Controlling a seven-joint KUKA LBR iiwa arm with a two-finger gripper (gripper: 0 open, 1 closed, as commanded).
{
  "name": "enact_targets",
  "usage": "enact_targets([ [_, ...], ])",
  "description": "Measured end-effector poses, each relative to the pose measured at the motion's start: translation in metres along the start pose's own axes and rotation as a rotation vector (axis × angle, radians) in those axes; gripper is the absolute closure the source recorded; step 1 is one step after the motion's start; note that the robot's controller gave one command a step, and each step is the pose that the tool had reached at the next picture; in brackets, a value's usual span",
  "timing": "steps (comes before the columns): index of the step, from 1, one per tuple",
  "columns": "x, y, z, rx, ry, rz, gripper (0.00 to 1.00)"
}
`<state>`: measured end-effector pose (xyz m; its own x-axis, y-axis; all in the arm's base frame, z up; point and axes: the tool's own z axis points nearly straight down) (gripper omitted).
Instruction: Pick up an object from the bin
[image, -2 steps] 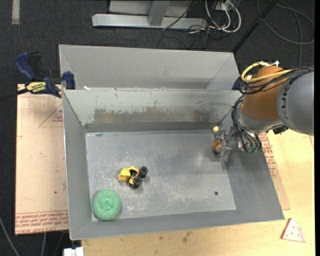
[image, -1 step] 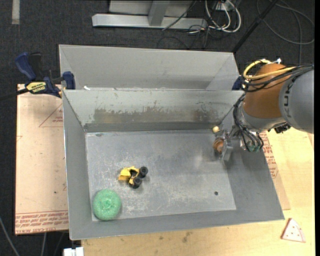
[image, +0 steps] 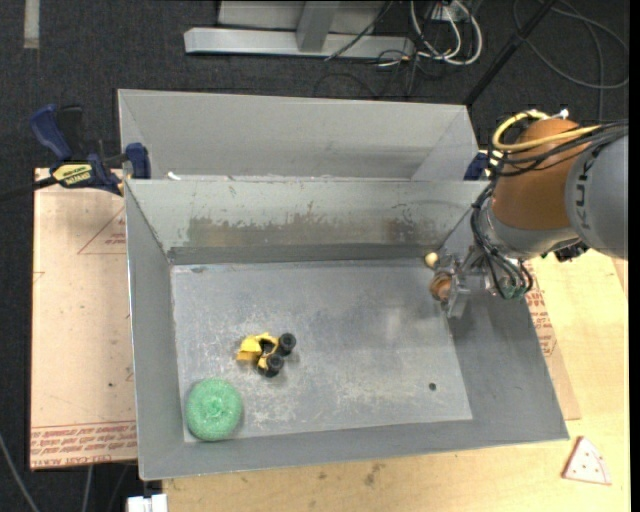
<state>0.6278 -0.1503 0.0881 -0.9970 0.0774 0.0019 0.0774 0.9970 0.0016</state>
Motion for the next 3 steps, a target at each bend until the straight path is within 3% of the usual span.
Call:
enact_targets([
  [3, -0.002, 0.0, -0.051, 0.001, -0.008, -0.001, 1.0],
])
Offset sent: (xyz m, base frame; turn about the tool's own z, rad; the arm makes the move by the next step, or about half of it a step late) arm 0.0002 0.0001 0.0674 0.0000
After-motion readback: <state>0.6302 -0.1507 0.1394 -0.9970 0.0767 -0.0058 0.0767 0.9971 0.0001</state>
